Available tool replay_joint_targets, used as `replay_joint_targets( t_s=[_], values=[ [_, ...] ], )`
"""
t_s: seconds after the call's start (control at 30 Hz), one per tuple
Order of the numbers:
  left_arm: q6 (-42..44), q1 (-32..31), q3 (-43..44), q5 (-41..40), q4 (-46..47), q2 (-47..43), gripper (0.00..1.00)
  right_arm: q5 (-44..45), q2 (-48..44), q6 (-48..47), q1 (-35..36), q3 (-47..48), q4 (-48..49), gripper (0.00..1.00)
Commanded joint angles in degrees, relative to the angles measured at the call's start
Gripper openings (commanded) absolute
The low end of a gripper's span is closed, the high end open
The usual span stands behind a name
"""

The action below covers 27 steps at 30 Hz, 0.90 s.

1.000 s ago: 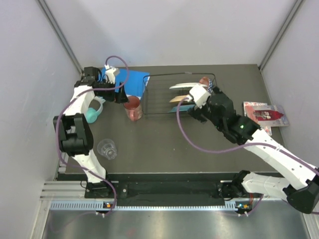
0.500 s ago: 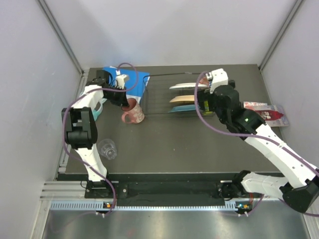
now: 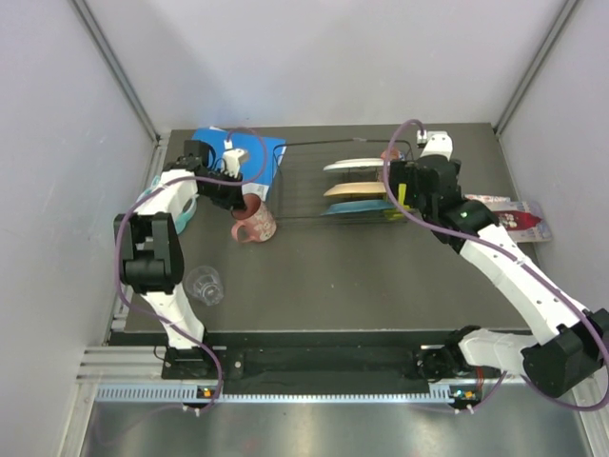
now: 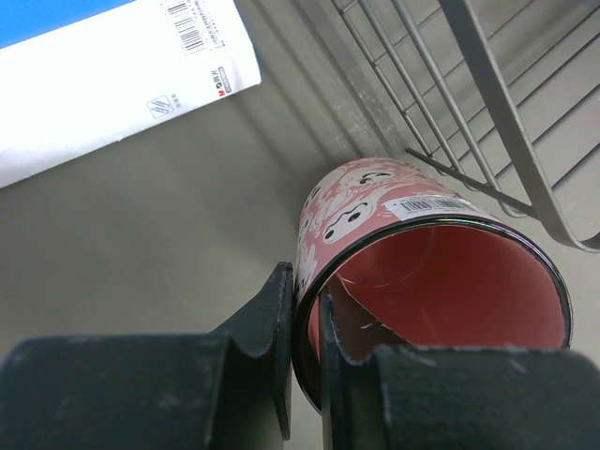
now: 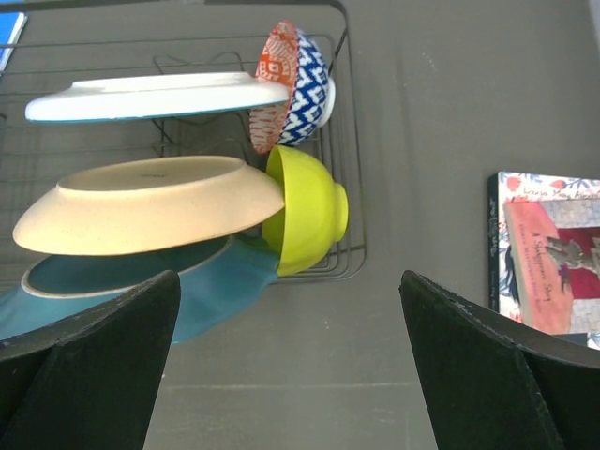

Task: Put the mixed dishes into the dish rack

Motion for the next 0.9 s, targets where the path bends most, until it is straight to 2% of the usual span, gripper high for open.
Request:
replay_joint_targets(
  t_s=[0.0, 0.03, 0.07, 0.1, 0.23, 0.37, 0.5, 0.57, 0.63, 0.7, 0.73, 0.77, 0.83, 0.87],
  values=[
    [-0.2, -1.5, -2.9, 0.4, -3.4, -0.1, 0.16, -1.4, 0.5, 2.0, -0.7, -0.7, 2.1, 1.0],
    [-0.3, -1.7, -2.9, 0.4, -3.3, 0.4, 0.23, -1.4, 0.3, 2.0, -0.8, -1.0, 2.1, 1.0],
    [-0.3, -1.7, -3.0, 0.2, -3.3, 1.0, 0.17, -1.5, -0.3, 2.0, -0.8, -1.4, 2.2, 1.0],
    [-0.2, -1.7, -3.2, -0.1, -3.2, 1.2, 0.0, -1.5, -0.5, 1.7, -0.8, -1.5, 2.2, 1.0],
    [-0.7, -1.7, -3.0, 0.2, -3.8, 0.2, 0.0, -4.0, -1.5, 1.2, -0.8, -1.4, 2.4, 1.0],
    [-4.3, -0.5, 1.9, 3.6, -4.8, -7.9, 0.0, -9.9, 0.1, 3.3, -0.9, 2.8, 1.8, 1.0],
    [-11.5, 3.1, 5.7, 9.5, 4.4, -17.9, 0.0, -21.7, -0.9, 7.5, -0.9, 5.2, 8.2, 1.0],
    [-17.3, 4.8, 9.2, 12.8, 7.0, -20.9, 0.0, -26.1, -0.8, 9.0, -1.2, 6.5, 12.4, 1.0],
    [-21.5, 6.3, 12.2, 17.5, 10.1, -21.2, 0.0, -34.9, -0.5, 11.8, -1.4, 6.9, 15.5, 1.0],
    [-33.0, 7.6, 12.3, 20.4, 18.0, -21.7, 0.0, -43.3, 0.2, 16.8, -2.1, 6.3, 22.1, 1.0],
    [-37.5, 8.2, 11.3, 21.8, 29.4, -22.2, 0.0, -46.0, 0.8, 19.4, -2.8, 5.9, 25.3, 1.0],
    [-47.6, 8.4, 8.4, 22.0, 35.8, -23.1, 0.0, -48.4, 1.5, 22.1, -2.9, 4.4, 33.3, 1.0],
    [-58.0, 8.3, 6.0, 20.7, 49.2, -23.4, 0.0, -53.6, 3.3, 30.3, -3.1, 3.5, 40.8, 0.99],
    [-68.6, 8.2, 4.3, 18.2, 60.8, -22.5, 0.0, -55.4, 6.2, 33.0, -3.2, 3.6, 48.2, 1.0]
  ],
)
